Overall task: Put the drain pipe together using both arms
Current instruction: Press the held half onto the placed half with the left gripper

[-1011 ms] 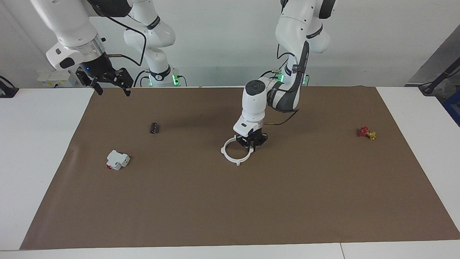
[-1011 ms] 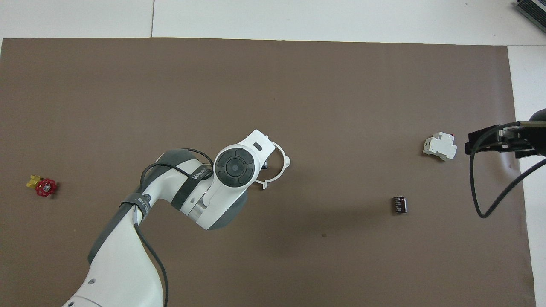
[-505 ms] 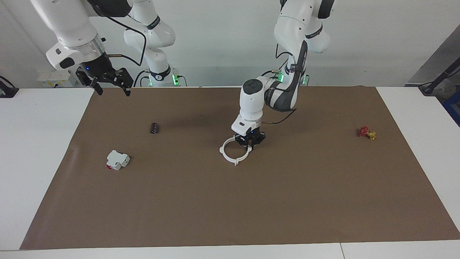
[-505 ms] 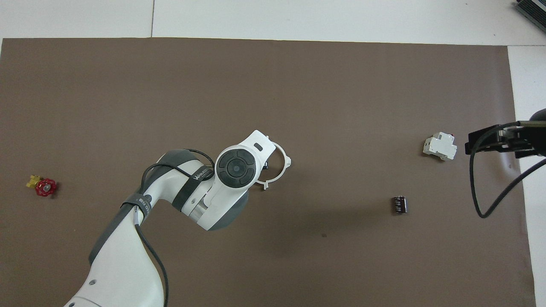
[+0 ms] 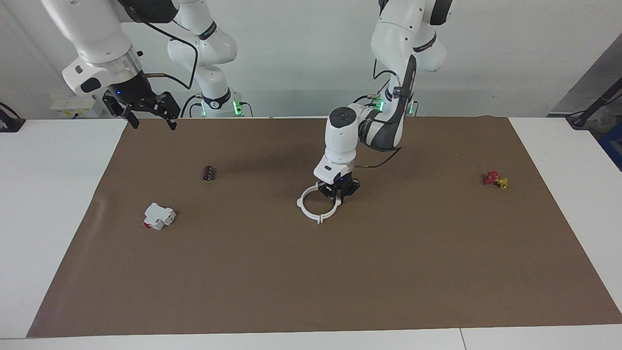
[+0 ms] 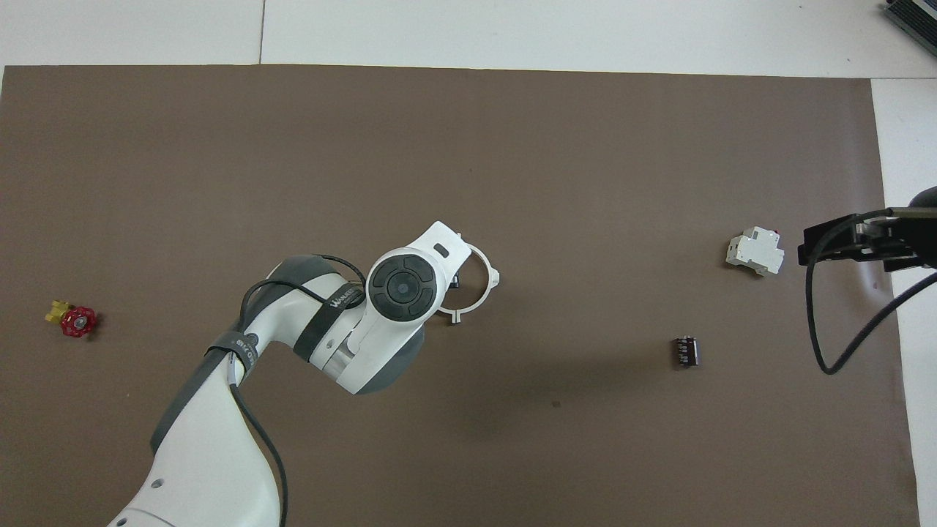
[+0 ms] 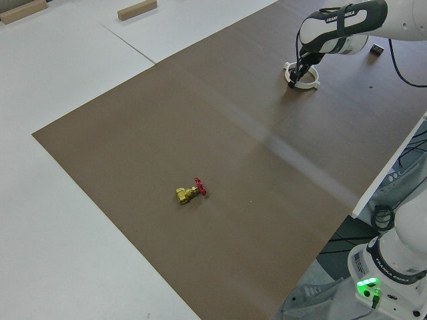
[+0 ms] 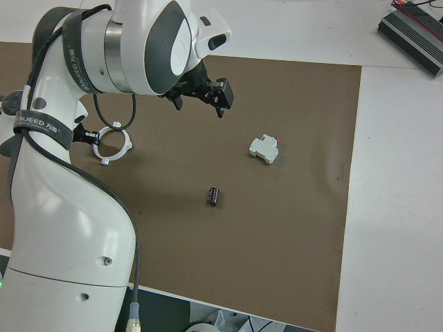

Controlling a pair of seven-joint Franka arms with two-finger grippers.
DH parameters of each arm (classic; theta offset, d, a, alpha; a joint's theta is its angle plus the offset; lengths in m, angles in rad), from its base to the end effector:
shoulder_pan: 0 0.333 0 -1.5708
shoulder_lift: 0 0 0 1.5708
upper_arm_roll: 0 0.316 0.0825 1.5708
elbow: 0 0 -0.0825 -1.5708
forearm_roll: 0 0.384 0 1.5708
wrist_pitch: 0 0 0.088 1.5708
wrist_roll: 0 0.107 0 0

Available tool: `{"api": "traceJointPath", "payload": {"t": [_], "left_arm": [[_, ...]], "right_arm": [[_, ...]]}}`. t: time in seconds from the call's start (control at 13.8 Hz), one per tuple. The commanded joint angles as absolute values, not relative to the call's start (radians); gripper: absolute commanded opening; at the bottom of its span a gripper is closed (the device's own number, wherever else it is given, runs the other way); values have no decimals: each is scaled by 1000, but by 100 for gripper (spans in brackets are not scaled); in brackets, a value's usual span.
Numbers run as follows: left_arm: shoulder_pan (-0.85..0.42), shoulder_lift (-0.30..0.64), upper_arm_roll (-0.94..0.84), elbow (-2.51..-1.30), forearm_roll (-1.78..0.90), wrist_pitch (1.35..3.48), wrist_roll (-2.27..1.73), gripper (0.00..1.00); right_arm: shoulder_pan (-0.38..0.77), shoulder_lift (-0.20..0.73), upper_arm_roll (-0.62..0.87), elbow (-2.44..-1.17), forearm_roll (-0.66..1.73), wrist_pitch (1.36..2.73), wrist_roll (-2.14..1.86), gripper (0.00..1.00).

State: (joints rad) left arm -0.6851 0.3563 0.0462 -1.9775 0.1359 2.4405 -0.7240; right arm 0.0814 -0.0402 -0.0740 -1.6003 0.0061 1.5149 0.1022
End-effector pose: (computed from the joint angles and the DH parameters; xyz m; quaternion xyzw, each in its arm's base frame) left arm 0.4979 -0.3711 0.2978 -0.9971 0.0089 -0.0755 0.0089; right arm 0.5359 0.0038 0.6277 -0.9986 0.0472 0.0229 0.0033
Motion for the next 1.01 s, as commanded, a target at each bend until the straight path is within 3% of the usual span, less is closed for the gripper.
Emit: {"api": "traceJointPath", "payload": {"t": [0.0,0.94], "left_arm": [[-687,367,52,-1967,149,2454,-716,0],[-690,367,52,-1971,149,2459,-715,0]], "right_arm": [[77,-41,-71,-1598,-3,1499,80,100],[77,-41,-71,-1598,-3,1499,80,100]]}}
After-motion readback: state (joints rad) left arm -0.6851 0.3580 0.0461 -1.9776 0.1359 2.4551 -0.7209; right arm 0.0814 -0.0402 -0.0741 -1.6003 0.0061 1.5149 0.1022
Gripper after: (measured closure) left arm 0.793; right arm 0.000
